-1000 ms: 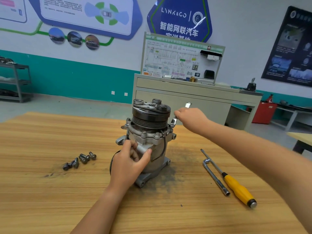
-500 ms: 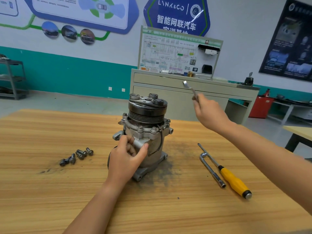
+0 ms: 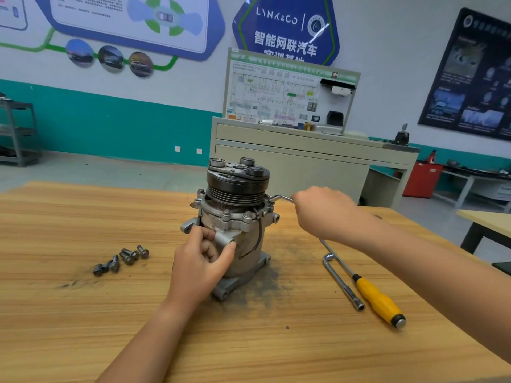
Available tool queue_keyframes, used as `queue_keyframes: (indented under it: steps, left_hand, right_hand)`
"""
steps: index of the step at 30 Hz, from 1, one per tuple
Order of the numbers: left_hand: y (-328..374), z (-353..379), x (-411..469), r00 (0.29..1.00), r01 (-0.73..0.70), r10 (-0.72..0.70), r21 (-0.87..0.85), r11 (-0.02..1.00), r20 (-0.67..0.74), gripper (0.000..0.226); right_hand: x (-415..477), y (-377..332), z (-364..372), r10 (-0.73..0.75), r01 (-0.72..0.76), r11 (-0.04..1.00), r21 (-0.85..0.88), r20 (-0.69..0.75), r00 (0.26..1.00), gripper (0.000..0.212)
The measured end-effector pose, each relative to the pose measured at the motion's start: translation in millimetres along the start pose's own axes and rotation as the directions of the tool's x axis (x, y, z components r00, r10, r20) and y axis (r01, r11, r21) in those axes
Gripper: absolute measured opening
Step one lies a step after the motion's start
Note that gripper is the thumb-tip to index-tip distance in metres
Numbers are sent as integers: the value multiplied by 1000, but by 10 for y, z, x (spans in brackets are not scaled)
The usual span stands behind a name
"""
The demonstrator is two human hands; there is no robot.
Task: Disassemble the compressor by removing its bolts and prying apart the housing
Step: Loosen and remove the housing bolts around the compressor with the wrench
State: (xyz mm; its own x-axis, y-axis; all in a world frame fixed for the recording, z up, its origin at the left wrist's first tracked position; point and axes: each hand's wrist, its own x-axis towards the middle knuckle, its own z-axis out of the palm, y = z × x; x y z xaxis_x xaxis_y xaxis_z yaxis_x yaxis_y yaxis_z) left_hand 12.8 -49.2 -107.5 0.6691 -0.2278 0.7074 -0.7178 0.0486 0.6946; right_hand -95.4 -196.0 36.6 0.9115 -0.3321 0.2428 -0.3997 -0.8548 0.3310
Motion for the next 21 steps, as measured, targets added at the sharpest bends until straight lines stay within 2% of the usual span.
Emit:
queue_keyframes:
  steps: [2, 5, 12, 16, 21]
  left_hand:
    - [5, 4, -8, 1000, 1, -1, 4, 1000, -8, 24]
    - [1, 13, -17, 1000, 8, -7, 15, 1000, -17, 24]
    - [5, 16, -25, 999, 33, -32, 13, 999, -25, 23]
    - [15, 10, -21, 1000, 25, -25, 22, 999, -10, 23]
    - [20, 6, -19, 1000, 17, -17, 29, 999, -6, 24]
  right_hand:
    - [-52, -114, -85, -42, 41, 990, -132, -1, 999, 12]
    - [-77, -172, -148, -75, 75, 972, -223, 8, 997, 15]
    - [-84, 4, -118, -16, 21, 978, -207, 28, 999, 14]
    - [13, 14, -106, -38, 43, 984, -173, 31, 999, 19]
    - [85, -37, -116, -101, 104, 971, -214, 25, 995, 21]
